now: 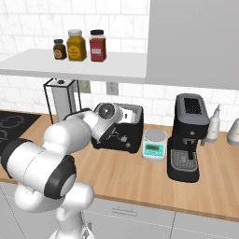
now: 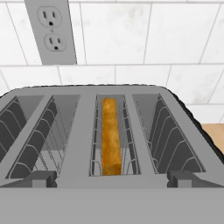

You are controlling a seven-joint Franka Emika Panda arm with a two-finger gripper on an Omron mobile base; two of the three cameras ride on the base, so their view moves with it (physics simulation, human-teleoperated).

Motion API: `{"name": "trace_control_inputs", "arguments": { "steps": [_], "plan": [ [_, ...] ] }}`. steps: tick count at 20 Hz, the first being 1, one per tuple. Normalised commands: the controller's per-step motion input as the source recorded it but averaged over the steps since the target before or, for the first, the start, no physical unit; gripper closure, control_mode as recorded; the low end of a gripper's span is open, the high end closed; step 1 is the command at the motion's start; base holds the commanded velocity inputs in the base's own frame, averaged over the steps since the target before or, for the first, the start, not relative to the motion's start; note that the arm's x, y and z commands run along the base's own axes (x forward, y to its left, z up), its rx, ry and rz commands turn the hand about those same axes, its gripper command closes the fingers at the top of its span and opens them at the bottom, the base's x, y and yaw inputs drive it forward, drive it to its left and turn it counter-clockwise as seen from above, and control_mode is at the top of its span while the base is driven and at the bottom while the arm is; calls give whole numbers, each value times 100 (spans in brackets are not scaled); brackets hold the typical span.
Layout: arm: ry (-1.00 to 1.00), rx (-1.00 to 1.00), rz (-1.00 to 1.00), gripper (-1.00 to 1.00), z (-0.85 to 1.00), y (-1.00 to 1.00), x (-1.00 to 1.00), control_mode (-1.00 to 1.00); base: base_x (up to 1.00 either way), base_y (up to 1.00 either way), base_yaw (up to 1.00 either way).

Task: Start the toaster. Once the lever pops up, take the bread to the plate on the dining counter.

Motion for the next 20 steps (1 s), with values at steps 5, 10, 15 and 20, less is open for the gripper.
{"name": "trace_control_inputs", "arguments": {
  "steps": [5, 10, 15, 20],
  "plan": [
    [0, 0, 0, -100, 0, 0, 0, -100, 0, 0, 0],
    [0, 0, 0, -100, 0, 0, 0, -100, 0, 0, 0],
    [0, 0, 0, -100, 0, 0, 0, -100, 0, 0, 0],
    [0, 0, 0, -100, 0, 0, 0, -100, 0, 0, 0]
  ]
}}
